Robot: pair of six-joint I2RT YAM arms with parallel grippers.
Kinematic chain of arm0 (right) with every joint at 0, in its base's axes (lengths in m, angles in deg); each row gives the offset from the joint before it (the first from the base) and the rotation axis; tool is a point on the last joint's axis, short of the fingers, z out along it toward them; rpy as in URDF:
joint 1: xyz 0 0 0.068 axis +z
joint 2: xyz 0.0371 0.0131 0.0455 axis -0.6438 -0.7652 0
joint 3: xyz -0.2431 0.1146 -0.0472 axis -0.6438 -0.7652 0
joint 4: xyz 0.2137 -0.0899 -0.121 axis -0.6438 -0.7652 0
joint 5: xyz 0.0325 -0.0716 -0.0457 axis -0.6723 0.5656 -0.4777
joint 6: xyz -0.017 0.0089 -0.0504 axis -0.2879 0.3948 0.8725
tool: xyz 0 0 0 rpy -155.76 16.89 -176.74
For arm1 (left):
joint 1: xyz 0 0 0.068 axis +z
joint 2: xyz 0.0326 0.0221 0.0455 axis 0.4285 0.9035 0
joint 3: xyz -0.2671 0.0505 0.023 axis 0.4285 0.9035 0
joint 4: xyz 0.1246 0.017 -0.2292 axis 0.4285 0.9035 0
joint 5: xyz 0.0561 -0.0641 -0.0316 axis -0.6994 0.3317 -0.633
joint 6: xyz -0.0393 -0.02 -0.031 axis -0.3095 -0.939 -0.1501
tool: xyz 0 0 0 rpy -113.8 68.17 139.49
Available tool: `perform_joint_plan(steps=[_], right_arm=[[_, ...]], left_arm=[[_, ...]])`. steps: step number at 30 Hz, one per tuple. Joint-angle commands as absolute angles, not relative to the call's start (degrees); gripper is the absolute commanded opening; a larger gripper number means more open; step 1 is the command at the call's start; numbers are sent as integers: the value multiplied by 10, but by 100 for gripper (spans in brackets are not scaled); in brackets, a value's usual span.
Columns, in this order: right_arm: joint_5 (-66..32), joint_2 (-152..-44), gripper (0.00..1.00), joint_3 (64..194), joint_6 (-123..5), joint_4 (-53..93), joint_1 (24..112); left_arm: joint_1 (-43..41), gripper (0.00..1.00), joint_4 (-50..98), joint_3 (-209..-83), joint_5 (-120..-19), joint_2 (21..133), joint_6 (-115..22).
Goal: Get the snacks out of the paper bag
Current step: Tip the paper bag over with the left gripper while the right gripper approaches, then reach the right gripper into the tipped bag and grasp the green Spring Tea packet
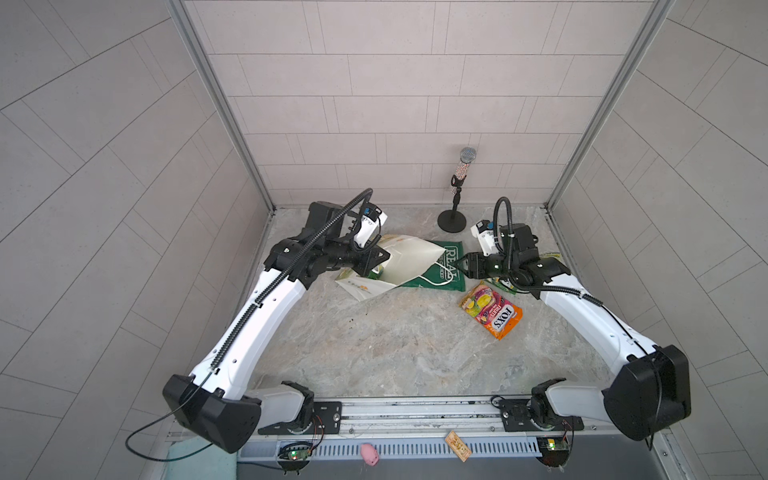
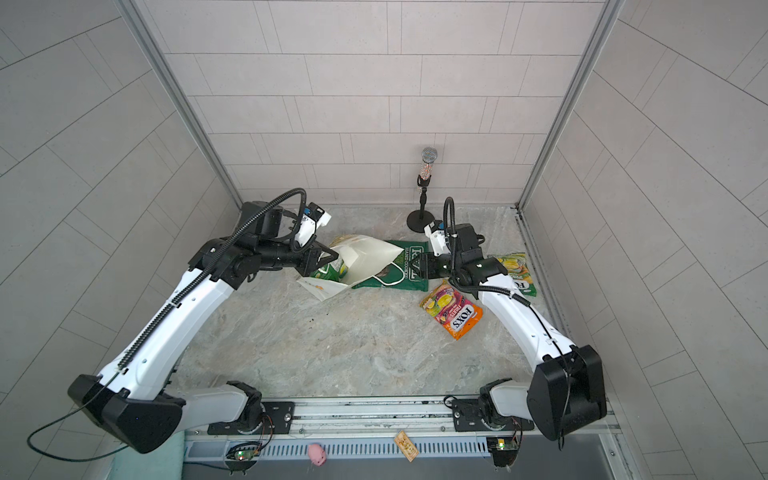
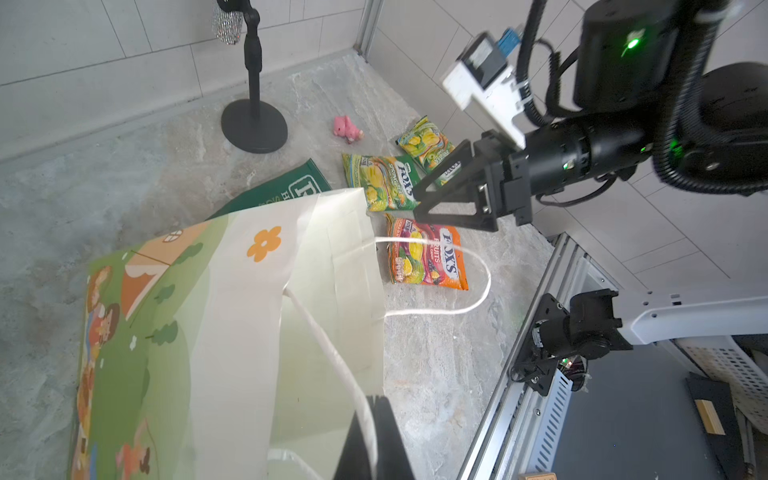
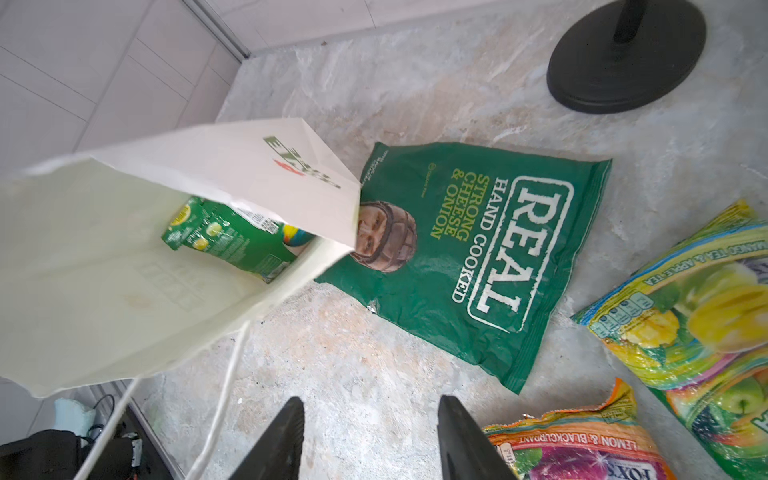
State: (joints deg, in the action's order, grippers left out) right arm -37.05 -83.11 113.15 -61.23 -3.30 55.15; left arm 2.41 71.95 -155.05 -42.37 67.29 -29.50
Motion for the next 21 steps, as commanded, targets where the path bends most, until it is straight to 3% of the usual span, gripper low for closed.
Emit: perform_joint_plan(steps=[1,13,21], right_arm=[[-383,-797,54,1128,-625,-20,555],[-391,-757,54,1139,-662,4,656],[-308,-791,52,1096,-725,102,775]], left_arm=[[10,0,694,-1531,-463,635,-351],[-67,0,613,-1482,-556,597,-518],[-96,0,565,-1444,-603,577,-575]])
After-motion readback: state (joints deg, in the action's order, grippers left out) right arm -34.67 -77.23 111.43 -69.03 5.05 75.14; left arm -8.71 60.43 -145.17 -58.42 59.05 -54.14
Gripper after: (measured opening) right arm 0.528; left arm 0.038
